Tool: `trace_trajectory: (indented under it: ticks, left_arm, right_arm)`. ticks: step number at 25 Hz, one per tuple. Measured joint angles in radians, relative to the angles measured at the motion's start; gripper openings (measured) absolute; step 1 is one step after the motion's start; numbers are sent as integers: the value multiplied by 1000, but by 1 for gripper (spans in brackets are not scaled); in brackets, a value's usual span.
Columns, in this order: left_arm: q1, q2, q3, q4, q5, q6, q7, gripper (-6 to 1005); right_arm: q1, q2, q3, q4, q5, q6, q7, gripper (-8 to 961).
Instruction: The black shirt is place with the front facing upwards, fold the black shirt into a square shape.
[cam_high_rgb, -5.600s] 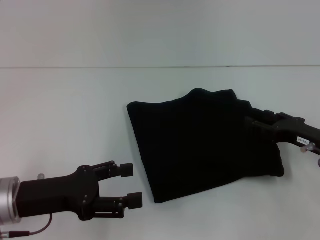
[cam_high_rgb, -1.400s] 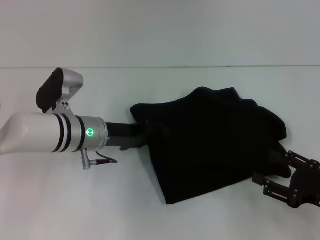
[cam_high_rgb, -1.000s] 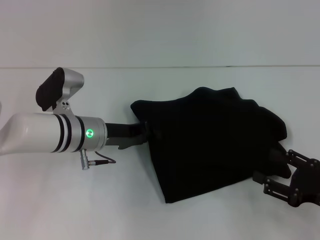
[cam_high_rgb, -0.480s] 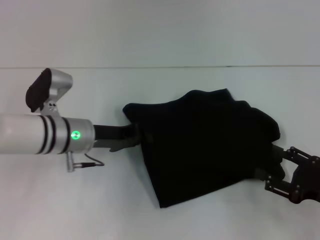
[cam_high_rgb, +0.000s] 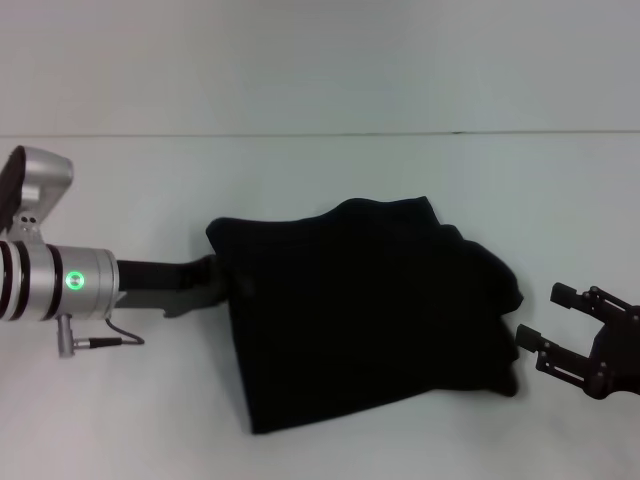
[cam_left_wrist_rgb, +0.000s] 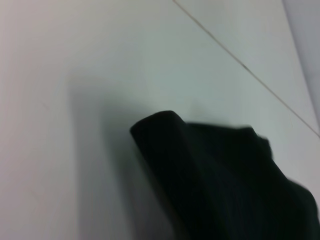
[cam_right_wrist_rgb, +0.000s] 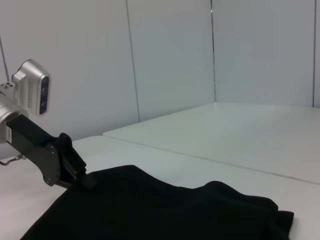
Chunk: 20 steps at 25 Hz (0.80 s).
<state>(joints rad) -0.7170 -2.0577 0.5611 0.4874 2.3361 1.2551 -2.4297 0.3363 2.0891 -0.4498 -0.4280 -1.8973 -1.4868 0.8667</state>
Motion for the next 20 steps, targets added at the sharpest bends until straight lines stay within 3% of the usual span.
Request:
trace_trajectory:
  ticks: [8,14,20]
  left_arm:
    - [-29,-1,14,2,4,-177,17,138]
    - [-18,-8,9,4,-8,-169,33,156]
    - [56,-32,-35,41,-160,-104,210,175]
  right_arm:
    - [9,3,11,4,1,-2,0,796]
    - [10,5,11,15,2,-3,-3,796]
    - [16,4,11,17,3,-3,-4,796]
